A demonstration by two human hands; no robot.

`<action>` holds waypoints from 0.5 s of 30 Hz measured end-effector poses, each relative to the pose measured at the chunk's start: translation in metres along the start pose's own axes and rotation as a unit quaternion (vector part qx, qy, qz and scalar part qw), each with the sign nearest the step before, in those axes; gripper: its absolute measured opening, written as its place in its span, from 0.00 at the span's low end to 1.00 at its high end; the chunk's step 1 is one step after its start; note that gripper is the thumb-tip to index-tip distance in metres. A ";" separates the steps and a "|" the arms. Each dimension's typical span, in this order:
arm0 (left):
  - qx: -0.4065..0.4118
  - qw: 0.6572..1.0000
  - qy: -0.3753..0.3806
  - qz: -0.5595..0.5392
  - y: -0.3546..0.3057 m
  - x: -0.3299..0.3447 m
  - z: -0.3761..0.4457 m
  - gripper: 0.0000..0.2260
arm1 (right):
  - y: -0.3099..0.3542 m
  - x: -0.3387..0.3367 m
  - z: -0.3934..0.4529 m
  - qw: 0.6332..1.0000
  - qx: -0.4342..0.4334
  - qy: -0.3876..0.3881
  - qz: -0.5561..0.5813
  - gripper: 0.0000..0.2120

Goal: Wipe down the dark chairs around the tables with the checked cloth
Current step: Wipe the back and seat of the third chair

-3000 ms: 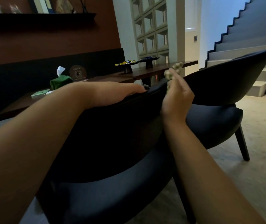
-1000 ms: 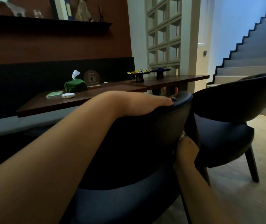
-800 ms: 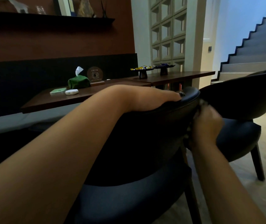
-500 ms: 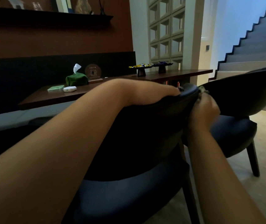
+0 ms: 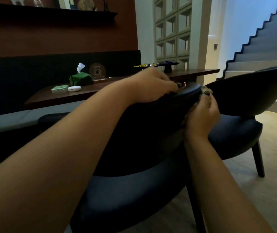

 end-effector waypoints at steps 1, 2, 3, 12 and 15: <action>0.054 0.996 -0.046 -0.049 -0.006 -0.006 -0.007 0.08 | 0.006 0.000 0.000 1.000 -0.003 -0.004 0.006 0.18; 0.101 0.987 -0.097 -0.082 -0.010 -0.013 -0.017 0.06 | 0.015 0.001 -0.009 0.999 -0.033 -0.006 -0.007 0.18; 0.140 0.975 -0.145 -0.089 -0.012 -0.021 -0.030 0.05 | 0.023 0.001 -0.023 0.996 -0.083 -0.011 -0.025 0.18; 0.105 0.864 -0.483 0.099 0.091 -0.046 -0.171 0.18 | 0.084 0.031 -0.147 0.703 -0.677 0.157 -0.152 0.17; -0.075 0.812 -0.564 -0.127 0.178 -0.039 -0.195 0.25 | 0.106 0.051 -0.160 0.630 -0.743 0.138 -0.177 0.14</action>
Point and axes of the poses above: each hand's wrist, its own z-axis towards the middle knuckle, its own x-axis out of the palm, y = z × x, the point moved 7 cm from there along z, towards the middle knuckle, and after that the axes turned 12 degrees about -z, right-handed, at the moved point
